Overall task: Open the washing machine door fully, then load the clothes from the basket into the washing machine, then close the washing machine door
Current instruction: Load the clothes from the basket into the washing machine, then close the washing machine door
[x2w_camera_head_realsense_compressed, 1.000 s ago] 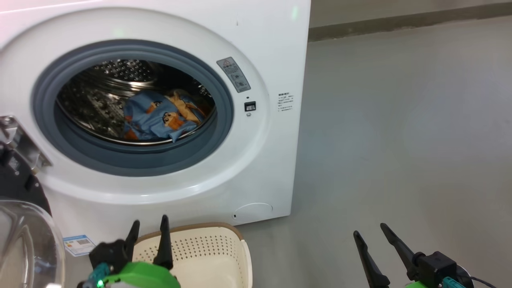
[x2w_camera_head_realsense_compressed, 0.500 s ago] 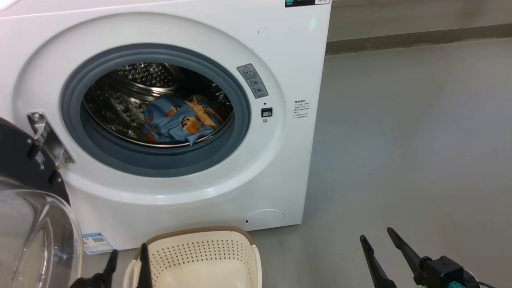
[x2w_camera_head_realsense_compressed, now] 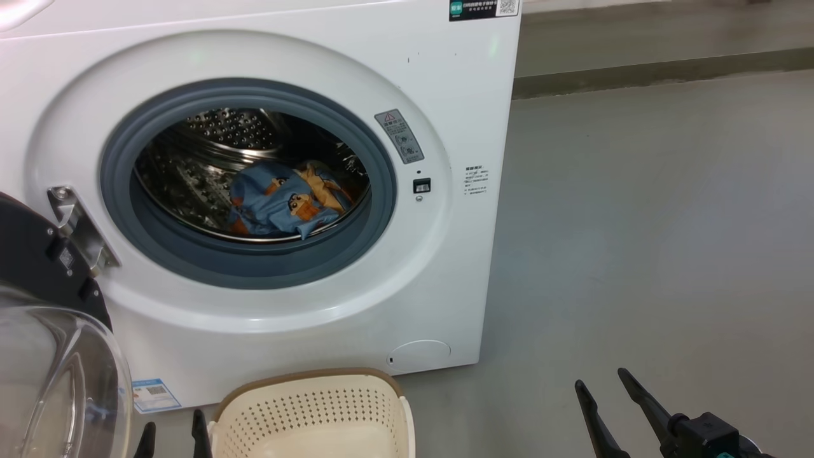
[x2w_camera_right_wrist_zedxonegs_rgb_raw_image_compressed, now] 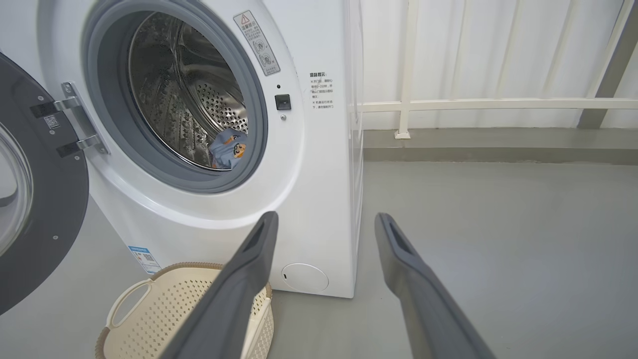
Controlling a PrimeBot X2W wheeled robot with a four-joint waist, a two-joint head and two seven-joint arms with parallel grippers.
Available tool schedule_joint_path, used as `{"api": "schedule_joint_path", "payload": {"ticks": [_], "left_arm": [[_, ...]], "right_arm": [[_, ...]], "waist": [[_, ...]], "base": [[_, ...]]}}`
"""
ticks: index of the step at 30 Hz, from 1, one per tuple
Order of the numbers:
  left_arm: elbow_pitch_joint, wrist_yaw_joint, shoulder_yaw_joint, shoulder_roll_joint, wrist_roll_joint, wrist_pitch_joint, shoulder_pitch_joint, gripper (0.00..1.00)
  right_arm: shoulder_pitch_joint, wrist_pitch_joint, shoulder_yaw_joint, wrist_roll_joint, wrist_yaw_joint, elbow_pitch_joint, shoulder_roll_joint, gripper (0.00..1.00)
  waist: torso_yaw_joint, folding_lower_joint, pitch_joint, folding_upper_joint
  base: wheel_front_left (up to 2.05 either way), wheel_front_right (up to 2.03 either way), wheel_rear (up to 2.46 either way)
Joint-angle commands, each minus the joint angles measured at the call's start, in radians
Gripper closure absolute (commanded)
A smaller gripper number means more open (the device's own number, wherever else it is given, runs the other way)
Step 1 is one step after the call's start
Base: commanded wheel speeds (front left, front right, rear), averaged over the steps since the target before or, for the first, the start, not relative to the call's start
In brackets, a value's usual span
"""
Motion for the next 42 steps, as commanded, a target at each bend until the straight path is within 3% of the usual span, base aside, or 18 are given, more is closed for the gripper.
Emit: {"api": "schedule_joint_path", "payload": {"ticks": [1, 42], "left_arm": [[-0.029, -0.002, 0.04, 0.003, 0.01, -0.006, -0.022, 0.0], [-0.023, -0.034, 0.096, -0.016, 0.05, -0.006, -0.014, 0.0]], "right_arm": [[-0.021, -0.005, 0.016, 0.01, 0.002, -0.023, -0.012, 0.0], [-0.018, -0.005, 0.011, 0.008, 0.002, -0.027, -0.006, 0.0]], "waist": [[-0.003, 0.0, -0.002, 0.0], [-0.021, 0.0, -0.001, 0.0]], "base": [[0.0, 0.0, 0.0], [0.0, 0.0, 0.0]]}}
